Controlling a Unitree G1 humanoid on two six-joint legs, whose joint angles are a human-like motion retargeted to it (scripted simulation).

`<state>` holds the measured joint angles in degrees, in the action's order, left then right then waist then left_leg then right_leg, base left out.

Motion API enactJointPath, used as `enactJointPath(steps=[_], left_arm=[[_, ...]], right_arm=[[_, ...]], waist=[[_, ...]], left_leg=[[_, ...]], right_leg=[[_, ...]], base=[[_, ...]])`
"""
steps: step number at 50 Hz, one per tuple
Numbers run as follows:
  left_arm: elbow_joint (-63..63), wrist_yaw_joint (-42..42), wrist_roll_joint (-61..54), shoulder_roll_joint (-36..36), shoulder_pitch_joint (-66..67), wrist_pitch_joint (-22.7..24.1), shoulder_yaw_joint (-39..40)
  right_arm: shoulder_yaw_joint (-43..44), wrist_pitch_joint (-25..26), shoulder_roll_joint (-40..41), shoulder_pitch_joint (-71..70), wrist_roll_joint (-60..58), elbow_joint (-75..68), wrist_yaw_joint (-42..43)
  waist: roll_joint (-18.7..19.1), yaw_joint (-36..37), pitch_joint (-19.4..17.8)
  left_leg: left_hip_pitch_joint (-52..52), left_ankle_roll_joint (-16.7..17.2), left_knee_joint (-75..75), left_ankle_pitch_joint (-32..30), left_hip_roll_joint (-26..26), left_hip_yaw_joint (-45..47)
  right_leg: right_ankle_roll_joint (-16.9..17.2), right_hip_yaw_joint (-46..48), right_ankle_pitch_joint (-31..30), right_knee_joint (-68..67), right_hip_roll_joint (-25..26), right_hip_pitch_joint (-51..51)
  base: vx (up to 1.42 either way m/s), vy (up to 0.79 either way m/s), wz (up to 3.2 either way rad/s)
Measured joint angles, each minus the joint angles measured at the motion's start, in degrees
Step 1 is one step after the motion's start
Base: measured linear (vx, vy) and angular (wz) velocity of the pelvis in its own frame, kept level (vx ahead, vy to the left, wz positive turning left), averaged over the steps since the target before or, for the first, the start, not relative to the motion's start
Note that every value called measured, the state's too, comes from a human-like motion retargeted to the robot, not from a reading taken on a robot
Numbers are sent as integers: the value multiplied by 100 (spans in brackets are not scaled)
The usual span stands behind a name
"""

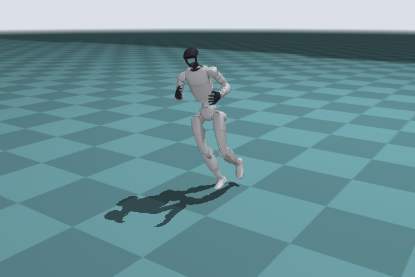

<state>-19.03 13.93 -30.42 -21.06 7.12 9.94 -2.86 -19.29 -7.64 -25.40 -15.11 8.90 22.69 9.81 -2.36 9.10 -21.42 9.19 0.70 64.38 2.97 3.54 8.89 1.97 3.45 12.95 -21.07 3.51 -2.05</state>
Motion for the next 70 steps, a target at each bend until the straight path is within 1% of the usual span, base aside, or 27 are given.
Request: enactJointPath(steps=[3,7,10,13,15,17,18,20,21,22,23,24,30,33,35,40,42,47,50,53,55,57,58,60,61,65,70], left_arm=[[-263,-213,158,44,490,200,220],[-376,-446,400,-556,609,213,579],[-248,-431,515,-1219,505,260,775],[87,-115,606,-1743,38,214,538],[380,100,583,-1899,-595,42,119],[865,-92,1489,-2180,-1649,-82,-412],[987,-54,1714,-2209,-2175,-119,-676],[1041,28,1977,-2103,-3143,-153,-1113],[950,73,1871,-1934,-3540,-96,-1290],[839,84,1859,-1761,-3874,-89,-1411],[687,28,2037,-1581,-4081,-180,-1421],[519,13,2096,-1374,-4214,-197,-1464],[-461,-119,1861,-634,-3890,60,-2041],[-754,-332,2213,-790,-3722,103,-2168],[-844,-321,2570,-995,-3321,67,-2018],[-521,453,3298,-1000,-1340,-99,-1023],[-630,386,2613,-788,-400,22,-531],[-1041,5,744,-838,1057,383,169],[-1023,-103,809,-1052,1521,485,781],[-849,-8,1402,-791,1891,386,1262],[-591,341,2077,-657,1736,125,1302],[-220,816,2679,-688,985,-148,1008],[-118,992,2833,-742,578,-210,833],[-97,1070,2983,-914,-292,-221,563],[-145,977,3035,-998,-773,-194,444],[-495,818,2636,-999,-2051,70,-167],[-1053,769,1295,-897,-1737,573,-876]], right_arm=[[-235,-58,612,-708,-204,252,-198],[-595,-19,1016,-1253,-201,614,-519],[-700,-73,825,-1338,1,673,-495],[-666,-81,401,-955,426,501,-387],[-474,26,106,-551,608,305,-398],[-26,5,-97,-172,532,14,-315],[156,9,-170,52,387,-132,-204],[547,-53,-218,603,344,-267,-104],[730,-100,-164,982,455,-190,-212],[919,-160,-129,1364,661,-67,-318],[1124,-244,-133,1755,1060,149,-421],[1273,-305,-169,2115,1386,371,-554],[1465,-370,-557,3474,2324,1134,-1165],[1513,-259,-498,3300,1717,985,-1153],[1414,-197,-355,3056,1189,743,-937],[600,-55,2,1329,568,-432,-135],[319,-3,221,423,160,-446,31],[-45,-11,1010,-916,-374,343,63],[-377,-153,1178,-1129,-53,591,-151],[-849,-177,1068,-718,435,461,-682],[-1027,-92,889,-377,446,193,-856],[-1078,55,775,-142,232,-299,-813],[-1073,110,761,58,58,-536,-714],[-889,139,676,584,-210,-811,-577],[-673,70,586,928,-102,-758,-603],[266,-144,-102,2379,1131,6,-1125],[924,-154,-824,3112,1604,535,-1163]], waist=[[-385,497,-18],[-741,1271,234],[-699,1491,407],[-381,1202,302],[-103,879,-38],[-123,693,-310],[-112,603,-378],[-156,451,-377],[-263,356,-247],[-303,220,-136],[-209,5,-67],[-120,-233,42],[336,-1525,953],[168,-1629,696],[80,-1476,520],[521,-599,96],[488,-213,38],[-87,1113,370],[-155,1559,583],[412,1254,537],[719,859,388],[480,580,309],[350,470,297],[215,225,257],[227,58,271],[625,-848,587],[777,-2240,931]], left_leg=[[247,230,-1007,369,-475,-478],[293,212,-3535,372,-412,-263],[-30,717,-5407,480,-268,-345],[-513,700,-6119,207,-429,-656],[-835,397,-5660,291,-404,-908],[-261,555,-3662,1381,-136,-864],[-96,444,-3150,1637,-139,-807],[41,352,-2603,1985,-62,-586],[-8,284,-2749,2030,-114,-496],[-136,256,-2978,2007,-114,-434],[-422,308,-3373,1850,-13,-425],[-664,378,-3733,1648,88,-407],[-1692,808,-5503,-453,479,-496],[-1901,740,-4963,-979,243,-783],[-1740,541,-3819,-971,108,-848],[-475,138,-514,279,3,-1052],[-23,22,-337,613,-73,-868],[639,-197,-2563,794,-366,-120],[291,169,-5040,493,-425,287],[-458,565,-6137,210,-458,0],[-849,340,-6025,125,-419,-202],[-625,-276,-5125,819,-641,-245],[-477,-415,-4598,1185,-746,-252],[-389,-312,-3871,1718,-852,-261],[-460,-153,-3801,1818,-865,-348],[-954,398,-4236,1584,-682,-902],[-1809,909,-4945,346,-702,-1589]], right_leg=[[656,-1037,-523,339,-36,426],[1242,-2142,-1550,992,-72,875],[1303,-2619,-2227,1344,182,1406],[1301,-3025,-2460,1009,360,1899],[1138,-2957,-2226,-116,704,1965],[1297,-1961,-1994,-2426,1062,1017],[1285,-1648,-1964,-3309,937,495],[773,-829,-1501,-4734,303,-529],[878,-582,-1330,-5257,-84,-1116],[660,-326,-1001,-5501,-392,-1497],[-202,-48,-354,-5189,-541,-1467],[-470,159,-60,-4860,-637,-1531],[391,974,-339,-742,-871,-1396],[904,917,-936,1064,-1027,-751],[933,623,-1249,1319,-998,-391],[164,-71,137,-114,-421,-264],[338,-346,176,-202,-400,-110],[895,-860,-545,536,-690,398],[1069,-1160,-1353,981,-579,835],[681,-1478,-2093,544,-58,1380],[344,-1544,-2275,-956,368,1090],[79,-1070,-2014,-3201,44,-75],[-297,-622,-1635,-4127,-449,-616],[-1024,135,-761,-5309,-1416,-1371],[-1086,251,-542,-5415,-1542,-1620],[-549,378,-363,-3968,-1150,-2112],[713,492,-1308,741,-915,-1145]], base=[[60,-4,-334],[62,-3,-296],[66,-3,-220],[62,30,-108],[59,21,-35],[56,-8,-25],[50,20,-52],[54,27,-74],[62,12,-65],[67,5,-44],[71,2,-31],[75,-2,-20],[84,-18,-41],[87,-30,-73],[84,-27,-127],[80,-12,-169],[83,-4,-143],[88,2,-109],[95,16,-76],[95,28,-13],[88,26,45],[80,19,39],[81,18,31],[85,18,53],[87,18,94],[92,16,128],[106,1,121]])
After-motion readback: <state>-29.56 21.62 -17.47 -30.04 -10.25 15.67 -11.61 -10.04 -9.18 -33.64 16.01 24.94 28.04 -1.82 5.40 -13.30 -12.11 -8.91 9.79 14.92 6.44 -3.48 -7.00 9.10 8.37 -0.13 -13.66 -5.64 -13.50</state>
